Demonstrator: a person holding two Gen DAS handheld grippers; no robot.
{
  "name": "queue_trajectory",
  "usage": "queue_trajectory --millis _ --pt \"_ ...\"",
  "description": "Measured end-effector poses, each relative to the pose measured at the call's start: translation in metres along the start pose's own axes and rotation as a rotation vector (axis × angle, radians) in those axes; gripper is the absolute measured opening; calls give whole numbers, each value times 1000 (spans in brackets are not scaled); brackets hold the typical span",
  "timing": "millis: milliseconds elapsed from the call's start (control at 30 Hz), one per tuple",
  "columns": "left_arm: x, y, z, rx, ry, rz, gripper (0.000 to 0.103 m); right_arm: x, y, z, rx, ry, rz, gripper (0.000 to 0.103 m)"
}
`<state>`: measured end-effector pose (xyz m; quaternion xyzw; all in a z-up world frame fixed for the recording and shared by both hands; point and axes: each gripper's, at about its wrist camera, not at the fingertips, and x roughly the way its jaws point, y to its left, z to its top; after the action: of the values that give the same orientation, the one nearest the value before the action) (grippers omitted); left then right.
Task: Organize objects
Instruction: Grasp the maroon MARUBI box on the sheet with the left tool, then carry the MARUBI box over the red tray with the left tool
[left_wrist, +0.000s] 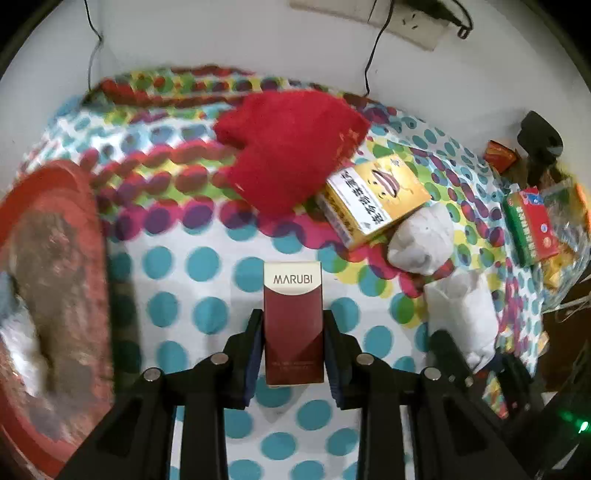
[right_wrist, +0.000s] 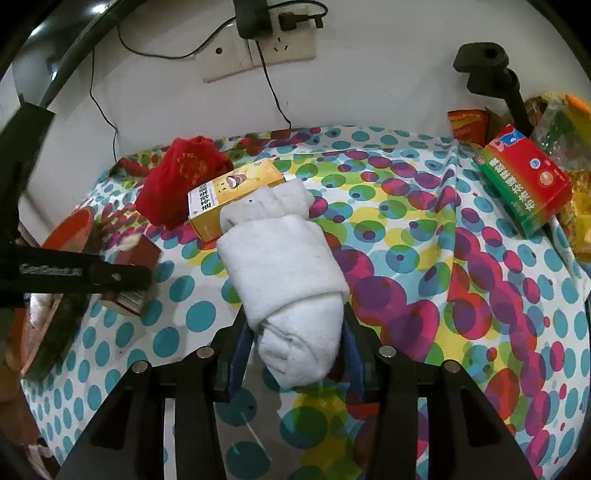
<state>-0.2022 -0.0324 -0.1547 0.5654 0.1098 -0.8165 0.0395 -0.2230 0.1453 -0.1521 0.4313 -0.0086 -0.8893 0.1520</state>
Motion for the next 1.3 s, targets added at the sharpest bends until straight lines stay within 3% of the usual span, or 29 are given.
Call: queue_trajectory --millis 733,1167,1300 --pt "-47 19 -23 182 -129 27 30 2 10 -1 -58 13 -75 43" --pt "-71 89 -18 165 -169 139 30 3 13 -1 -74 17 -97 43" --pt "-72 107 -18 147 -162 135 30 3 13 -1 -78 18 -101 43"
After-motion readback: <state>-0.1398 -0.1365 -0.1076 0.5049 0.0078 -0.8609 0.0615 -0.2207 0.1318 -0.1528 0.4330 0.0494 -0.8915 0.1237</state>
